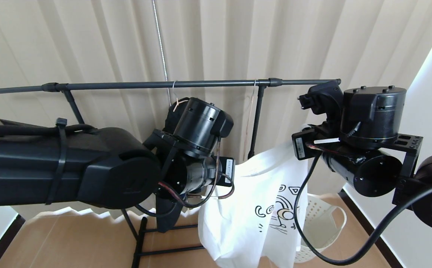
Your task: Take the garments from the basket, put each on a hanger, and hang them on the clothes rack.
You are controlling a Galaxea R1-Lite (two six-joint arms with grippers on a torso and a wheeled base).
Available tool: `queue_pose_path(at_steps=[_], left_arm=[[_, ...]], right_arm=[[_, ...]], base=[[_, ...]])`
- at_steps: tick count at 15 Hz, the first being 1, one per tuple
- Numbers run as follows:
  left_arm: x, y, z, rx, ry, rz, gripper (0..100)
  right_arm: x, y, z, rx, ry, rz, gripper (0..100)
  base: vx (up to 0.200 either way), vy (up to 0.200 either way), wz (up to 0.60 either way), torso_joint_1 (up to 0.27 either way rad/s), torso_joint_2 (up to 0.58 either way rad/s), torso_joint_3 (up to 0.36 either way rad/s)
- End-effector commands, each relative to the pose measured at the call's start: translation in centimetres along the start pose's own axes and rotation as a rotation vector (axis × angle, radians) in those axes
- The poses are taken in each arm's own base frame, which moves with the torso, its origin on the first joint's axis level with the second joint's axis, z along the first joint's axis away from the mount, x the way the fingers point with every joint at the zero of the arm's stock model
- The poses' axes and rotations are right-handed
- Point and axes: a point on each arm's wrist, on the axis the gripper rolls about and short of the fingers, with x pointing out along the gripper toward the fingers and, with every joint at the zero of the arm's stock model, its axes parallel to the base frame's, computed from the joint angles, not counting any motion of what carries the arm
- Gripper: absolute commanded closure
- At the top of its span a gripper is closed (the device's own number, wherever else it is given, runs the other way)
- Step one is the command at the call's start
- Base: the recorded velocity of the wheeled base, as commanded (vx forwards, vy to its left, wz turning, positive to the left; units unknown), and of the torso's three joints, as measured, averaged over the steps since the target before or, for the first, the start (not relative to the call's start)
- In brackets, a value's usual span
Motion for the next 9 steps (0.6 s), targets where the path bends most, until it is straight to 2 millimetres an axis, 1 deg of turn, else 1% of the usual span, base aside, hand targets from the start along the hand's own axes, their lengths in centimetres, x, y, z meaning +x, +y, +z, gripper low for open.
queue_pose_path(at_steps=[1,2,3,9], left_arm=[[1.11,-0.09,-0.46,0.006,0.021,0.013,100],[1.12,-0.04,-0.44,0.005,0.021,0.015,100],[1.15,0.02,-0.46,0.004,0.022,0.016,0],[1.22,-0.01,-0.61,0.002,0.018,0.014,0]], right_arm=[[-0.18,-0.13,-0.02,-0.001,-0.001,0.000,100],[-0.15,-0.10,-0.06,-0.002,0.000,0.002,100],[-0.08,-0.03,-0.13,-0.005,0.002,0.002,100],[0.31,-0.24,-0.31,-0.016,0.011,-0.011,100]], base=[[0.000,0.000,0.00,0.000,0.00,0.000],[0.000,0.000,0.00,0.000,0.00,0.000],[0.000,0.000,0.00,0.000,0.00,0.000],[0.000,0.000,0.00,0.000,0.00,0.000]])
